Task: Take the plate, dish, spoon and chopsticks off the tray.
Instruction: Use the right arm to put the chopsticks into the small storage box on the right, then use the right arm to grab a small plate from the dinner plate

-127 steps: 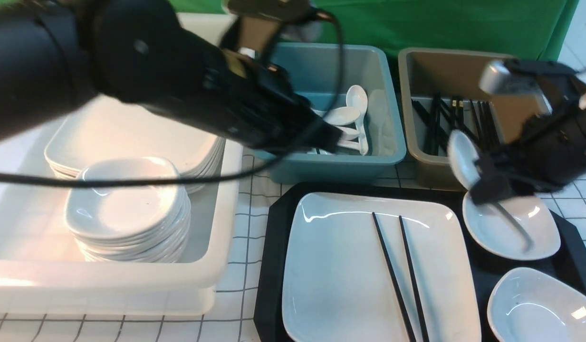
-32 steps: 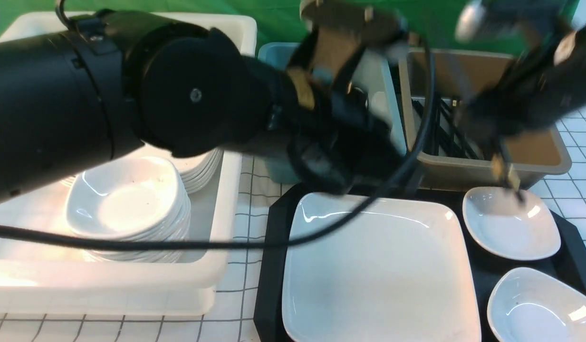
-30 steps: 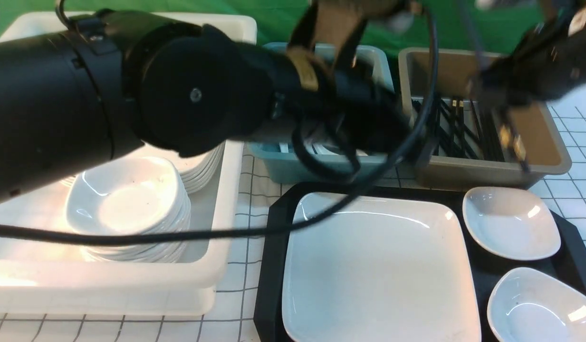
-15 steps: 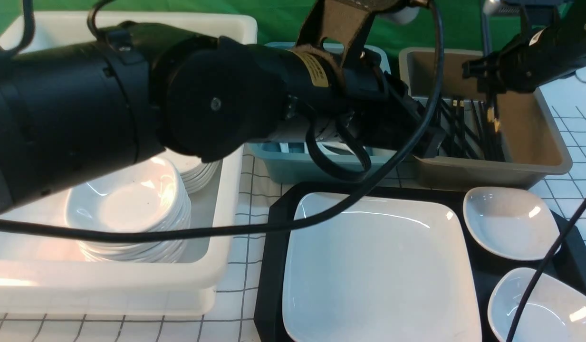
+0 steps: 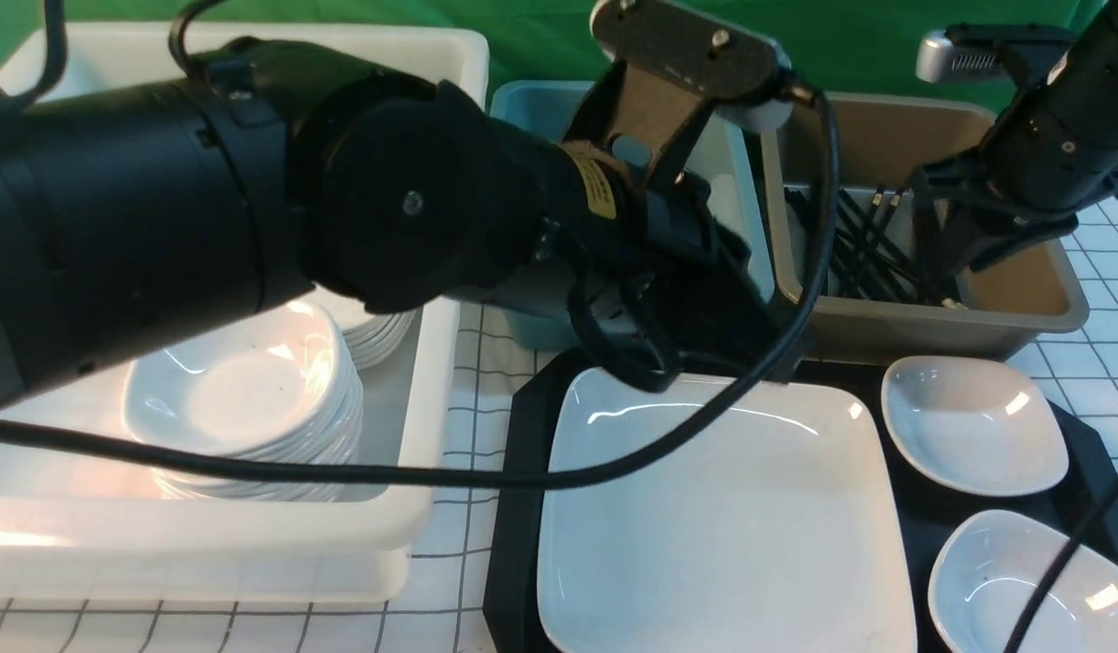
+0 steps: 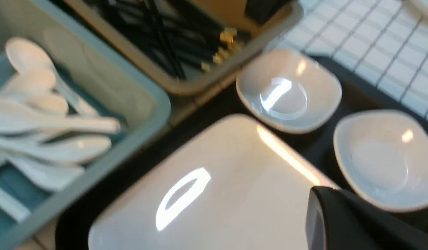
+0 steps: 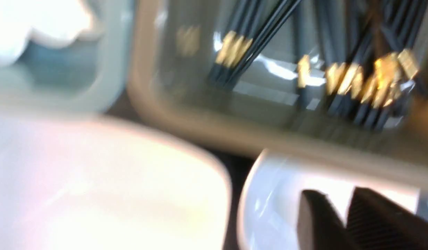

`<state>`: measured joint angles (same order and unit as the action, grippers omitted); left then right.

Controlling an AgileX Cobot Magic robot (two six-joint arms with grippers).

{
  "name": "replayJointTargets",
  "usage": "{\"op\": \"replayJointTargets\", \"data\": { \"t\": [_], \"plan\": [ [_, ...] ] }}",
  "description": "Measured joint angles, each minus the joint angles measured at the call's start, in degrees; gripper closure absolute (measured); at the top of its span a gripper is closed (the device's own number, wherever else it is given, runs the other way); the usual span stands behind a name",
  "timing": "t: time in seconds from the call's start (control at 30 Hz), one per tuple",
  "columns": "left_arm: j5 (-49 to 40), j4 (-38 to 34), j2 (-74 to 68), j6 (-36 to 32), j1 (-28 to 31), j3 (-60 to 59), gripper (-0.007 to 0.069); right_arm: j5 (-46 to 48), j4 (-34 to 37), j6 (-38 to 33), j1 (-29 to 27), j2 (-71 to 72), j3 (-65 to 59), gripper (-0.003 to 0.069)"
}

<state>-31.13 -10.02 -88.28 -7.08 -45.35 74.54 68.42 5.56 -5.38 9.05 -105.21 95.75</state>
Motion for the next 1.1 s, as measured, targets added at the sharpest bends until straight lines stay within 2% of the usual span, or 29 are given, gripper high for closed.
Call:
{"op": "replayJointTargets", "data": {
  "t": [0.03, 0.1, 0.17, 0.3, 0.4, 0.47, 0.5, 0.57, 0.83, 0.97, 1.1],
  "plan": [
    [-2.8, 0.0, 0.0, -0.1, 0.0, 0.0, 0.0627, 0.2, 0.2, -0.2, 1.2, 2.8, -3.8, 0.0584],
    [-7.0, -0.1, 0.0, -0.4, 0.0, 0.0, 0.0627, 0.5, 0.1, -0.3, 2.9, 6.0, -9.5, 0.0596],
    [-11.6, -0.5, 0.0, -1.5, 0.0, 0.0, 0.0627, 0.6, 0.1, -0.4, 5.0, 10.2, -16.6, 0.0578],
    [-20.4, -3.5, 0.0, -6.3, 0.0, 0.0, 0.0627, -3.4, -0.7, -0.3, 9.4, 16.6, -32.1, 0.0431],
    [-23.0, -7.0, 0.0, -11.3, 0.0, 0.0, 0.0627, -8.1, -2.5, 1.2, 12.0, 19.1, -40.8, 0.0276],
    [-23.4, -8.7, 0.0, -14.6, 0.0, 0.0, 0.0627, -10.9, -3.7, 2.1, 12.7, 19.5, -44.9, 0.0204],
    [-23.4, -9.6, 0.0, -16.3, 0.0, 0.0, 0.0627, -13.0, -4.1, 2.5, 12.7, 19.4, -47.3, 0.017],
    [-23.4, -10.2, 0.0, -17.9, 0.0, 0.0, 0.0627, -15.4, -4.7, 2.8, 12.7, 19.2, -49.8, 0.0151],
    [-23.4, -10.9, 0.0, -18.6, 0.0, 0.0, 0.0627, -21.2, -6.2, 2.9, 12.7, 17.1, -52.5, 0.0149],
    [-23.4, -10.9, 0.0, -18.7, 0.0, 0.0, 0.0627, -22.4, -7.4, 2.9, 12.7, 15.4, -52.5, 0.0223],
    [-23.4, -10.9, 0.0, -18.7, 0.0, 0.0, 0.0627, -22.7, -7.5, 2.4, 12.7, 14.8, -52.5, 0.0369]
  ]
}}
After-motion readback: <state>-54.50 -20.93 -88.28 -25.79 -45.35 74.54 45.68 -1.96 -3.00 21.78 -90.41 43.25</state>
